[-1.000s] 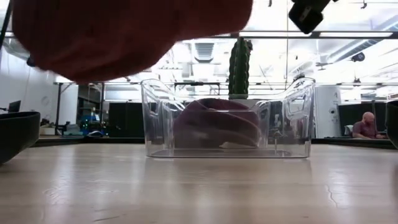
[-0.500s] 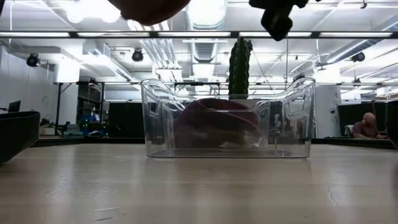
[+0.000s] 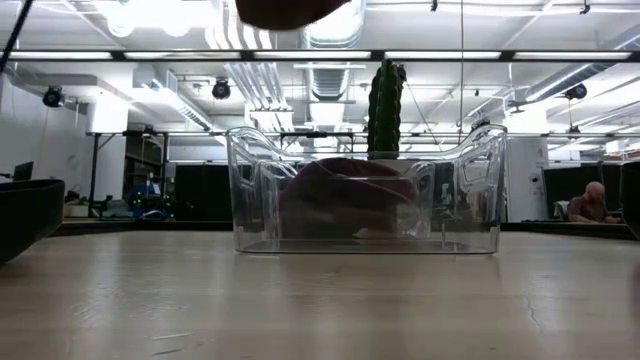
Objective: Pick & Place hat
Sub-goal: Put the red cap into the top transparent bin
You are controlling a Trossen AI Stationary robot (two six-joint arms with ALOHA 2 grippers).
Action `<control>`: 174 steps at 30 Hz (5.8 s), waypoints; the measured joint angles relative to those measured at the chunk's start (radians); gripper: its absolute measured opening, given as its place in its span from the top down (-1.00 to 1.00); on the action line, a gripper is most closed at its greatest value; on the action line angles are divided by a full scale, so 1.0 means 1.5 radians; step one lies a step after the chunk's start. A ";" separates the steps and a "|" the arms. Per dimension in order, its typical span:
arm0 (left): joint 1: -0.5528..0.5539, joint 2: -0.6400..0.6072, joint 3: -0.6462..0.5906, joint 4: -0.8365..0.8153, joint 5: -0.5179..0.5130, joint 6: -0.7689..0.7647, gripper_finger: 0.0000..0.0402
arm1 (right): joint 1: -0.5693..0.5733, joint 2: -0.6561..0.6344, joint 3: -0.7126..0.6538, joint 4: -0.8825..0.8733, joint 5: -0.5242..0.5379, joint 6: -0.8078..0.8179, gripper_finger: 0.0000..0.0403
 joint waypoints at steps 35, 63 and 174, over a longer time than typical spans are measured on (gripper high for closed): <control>0.062 0.001 -0.076 0.001 -0.170 0.109 0.93 | -0.048 0.268 0.329 -0.301 0.090 -0.077 0.48; 0.040 0.001 -0.083 0.000 -0.242 -0.131 0.80 | -0.051 0.261 0.327 -0.297 0.122 -0.078 0.96; -0.100 -0.458 -0.695 0.262 -0.024 -1.335 -0.09 | -0.329 0.553 0.491 -0.451 -0.190 -0.520 0.94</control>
